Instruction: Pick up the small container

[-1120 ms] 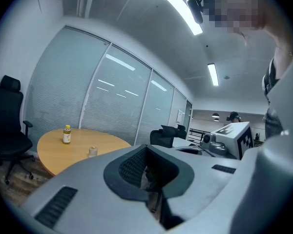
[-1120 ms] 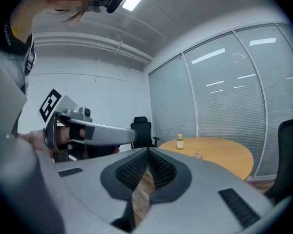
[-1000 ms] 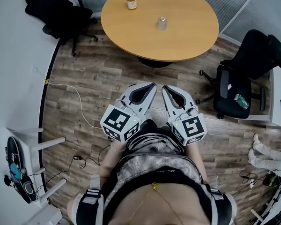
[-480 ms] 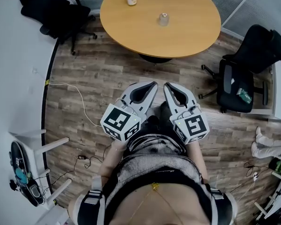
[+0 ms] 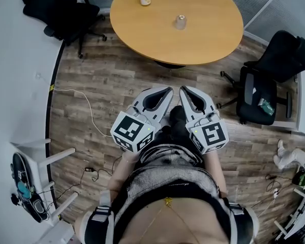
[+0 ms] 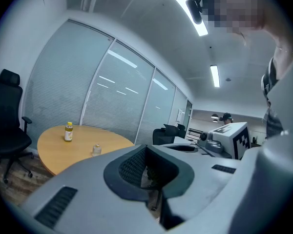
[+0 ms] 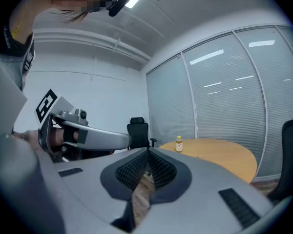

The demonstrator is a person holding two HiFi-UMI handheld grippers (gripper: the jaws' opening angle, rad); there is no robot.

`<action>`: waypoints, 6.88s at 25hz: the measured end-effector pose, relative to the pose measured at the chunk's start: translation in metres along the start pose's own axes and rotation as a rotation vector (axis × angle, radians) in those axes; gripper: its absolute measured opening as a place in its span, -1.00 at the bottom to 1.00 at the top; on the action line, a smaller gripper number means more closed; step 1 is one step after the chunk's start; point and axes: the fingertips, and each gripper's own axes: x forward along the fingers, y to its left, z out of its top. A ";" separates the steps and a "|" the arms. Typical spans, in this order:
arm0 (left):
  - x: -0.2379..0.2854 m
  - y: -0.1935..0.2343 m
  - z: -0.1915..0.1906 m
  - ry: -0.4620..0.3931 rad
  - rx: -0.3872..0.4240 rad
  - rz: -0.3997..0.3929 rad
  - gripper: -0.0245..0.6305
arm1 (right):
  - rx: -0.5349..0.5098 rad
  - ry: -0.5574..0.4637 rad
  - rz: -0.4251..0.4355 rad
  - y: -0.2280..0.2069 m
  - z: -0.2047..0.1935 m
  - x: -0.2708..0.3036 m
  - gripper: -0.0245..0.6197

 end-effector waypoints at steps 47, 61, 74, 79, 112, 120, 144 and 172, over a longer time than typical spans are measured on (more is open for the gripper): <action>0.172 0.058 0.058 0.017 0.041 0.101 -0.87 | -0.002 -0.014 0.113 -0.172 0.036 0.083 -0.85; 0.199 0.082 0.054 0.019 0.007 0.171 -0.87 | -0.025 0.021 0.136 -0.208 0.026 0.094 -0.85; 0.230 0.112 0.066 0.023 -0.007 0.044 -0.87 | -0.021 0.024 0.045 -0.229 0.032 0.125 -0.85; 0.240 0.131 0.076 0.025 0.002 0.011 -0.87 | -0.033 0.020 0.024 -0.237 0.041 0.146 -0.85; 0.258 0.208 0.079 0.099 0.070 -0.128 -0.87 | -0.022 0.055 -0.078 -0.248 0.043 0.231 -0.85; 0.258 0.228 0.082 0.108 0.075 -0.161 -0.87 | -0.012 0.041 -0.113 -0.250 0.049 0.250 -0.85; 0.305 0.224 0.102 0.092 0.022 -0.048 -0.87 | -0.016 0.052 0.006 -0.299 0.058 0.253 -0.85; 0.356 0.178 0.078 0.113 -0.012 0.063 -0.87 | 0.037 0.052 0.086 -0.375 0.042 0.212 -0.85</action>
